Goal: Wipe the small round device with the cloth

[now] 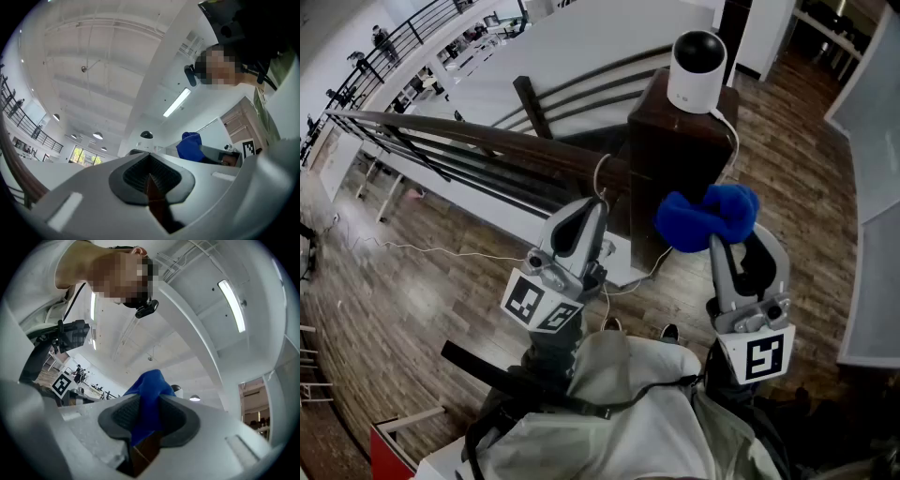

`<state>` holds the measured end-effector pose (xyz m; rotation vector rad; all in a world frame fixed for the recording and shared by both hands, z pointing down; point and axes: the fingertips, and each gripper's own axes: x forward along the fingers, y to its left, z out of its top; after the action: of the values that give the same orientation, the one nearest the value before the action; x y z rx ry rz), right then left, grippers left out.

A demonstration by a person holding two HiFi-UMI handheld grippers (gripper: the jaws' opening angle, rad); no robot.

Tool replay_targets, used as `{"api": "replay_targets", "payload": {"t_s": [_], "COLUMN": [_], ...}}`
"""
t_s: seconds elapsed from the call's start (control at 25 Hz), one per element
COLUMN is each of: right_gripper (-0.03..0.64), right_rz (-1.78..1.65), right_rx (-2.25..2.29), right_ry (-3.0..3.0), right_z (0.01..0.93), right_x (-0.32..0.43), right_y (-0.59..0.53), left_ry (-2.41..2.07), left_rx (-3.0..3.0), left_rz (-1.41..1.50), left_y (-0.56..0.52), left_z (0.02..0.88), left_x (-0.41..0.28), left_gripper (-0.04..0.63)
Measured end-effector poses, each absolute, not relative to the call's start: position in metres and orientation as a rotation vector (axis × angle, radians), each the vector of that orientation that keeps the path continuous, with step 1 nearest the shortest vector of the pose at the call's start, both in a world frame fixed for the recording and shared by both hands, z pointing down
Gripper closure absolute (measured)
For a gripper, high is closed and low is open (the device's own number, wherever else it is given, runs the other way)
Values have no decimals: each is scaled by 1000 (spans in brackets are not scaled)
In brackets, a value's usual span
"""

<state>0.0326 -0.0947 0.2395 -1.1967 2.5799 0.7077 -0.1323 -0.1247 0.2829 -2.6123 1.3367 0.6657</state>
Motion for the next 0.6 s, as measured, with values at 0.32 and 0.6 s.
{"api": "replay_targets", "payload": {"t_s": [0.32,0.6], "right_gripper": [500,500], "right_rz": [701,684], "right_rx": [-1214,-1185], "right_ry": [2581,2580], "right_z": [245,248], "right_x": [25,24], "right_y": [-89,-86], "left_ry": [1260,1271], "left_rx": [-2668,-2665], "left_rz": [681,682], "left_y": [-125,-126], "left_z": [281,284], "left_x": [-124,-125], "left_gripper": [607,607]}}
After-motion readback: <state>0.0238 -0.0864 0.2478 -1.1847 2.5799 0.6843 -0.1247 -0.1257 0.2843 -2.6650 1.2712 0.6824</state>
